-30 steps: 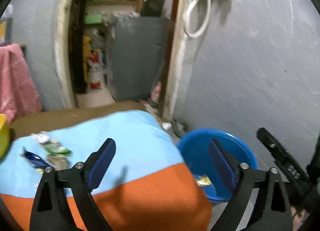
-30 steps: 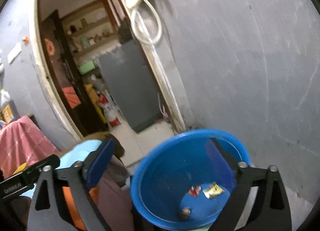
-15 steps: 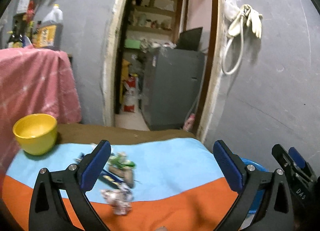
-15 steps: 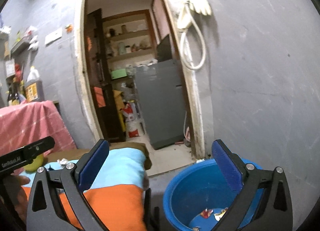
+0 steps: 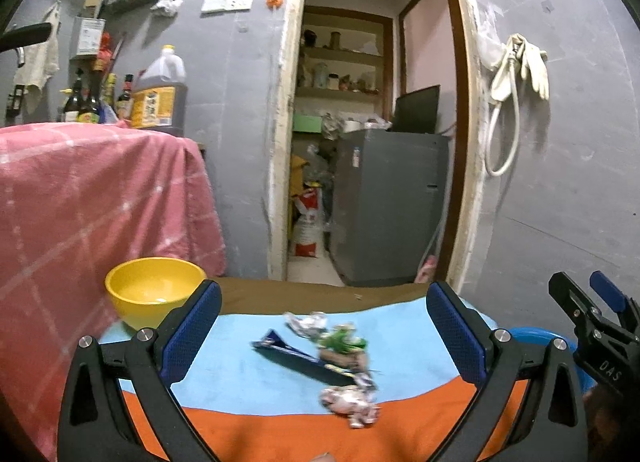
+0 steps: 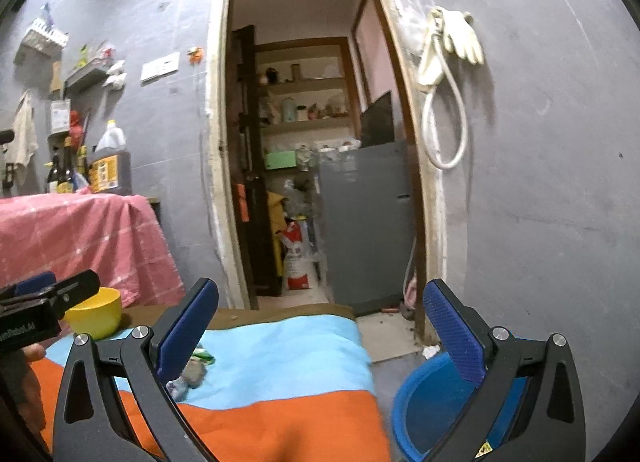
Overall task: Collect trash
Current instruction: 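Bring both open tools back to the wrapper pile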
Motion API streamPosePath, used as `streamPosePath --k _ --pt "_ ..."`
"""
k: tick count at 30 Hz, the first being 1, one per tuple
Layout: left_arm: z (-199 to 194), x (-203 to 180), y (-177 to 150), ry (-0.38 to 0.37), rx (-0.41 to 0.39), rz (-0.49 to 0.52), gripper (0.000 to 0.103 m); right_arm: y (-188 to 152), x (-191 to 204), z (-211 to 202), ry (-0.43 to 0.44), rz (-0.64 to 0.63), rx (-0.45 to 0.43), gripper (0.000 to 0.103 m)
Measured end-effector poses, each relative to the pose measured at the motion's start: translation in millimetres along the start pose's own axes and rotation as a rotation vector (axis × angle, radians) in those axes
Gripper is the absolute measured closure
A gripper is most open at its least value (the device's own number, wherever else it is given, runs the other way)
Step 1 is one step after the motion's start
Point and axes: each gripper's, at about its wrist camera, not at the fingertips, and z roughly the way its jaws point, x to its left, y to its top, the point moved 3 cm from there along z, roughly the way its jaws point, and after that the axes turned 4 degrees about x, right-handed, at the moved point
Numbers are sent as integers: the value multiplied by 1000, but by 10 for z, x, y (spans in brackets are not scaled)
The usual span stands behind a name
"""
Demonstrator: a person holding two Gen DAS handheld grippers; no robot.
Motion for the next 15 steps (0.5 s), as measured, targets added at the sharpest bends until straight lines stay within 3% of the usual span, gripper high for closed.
streamPosePath --k 7,15 --pt "-95 287 -63 45 -27 4 2 -7 318 15 35 -64 -34 0" --pt "-43 586 -183 90 2 -9 2 -82 549 155 70 -102 5 0"
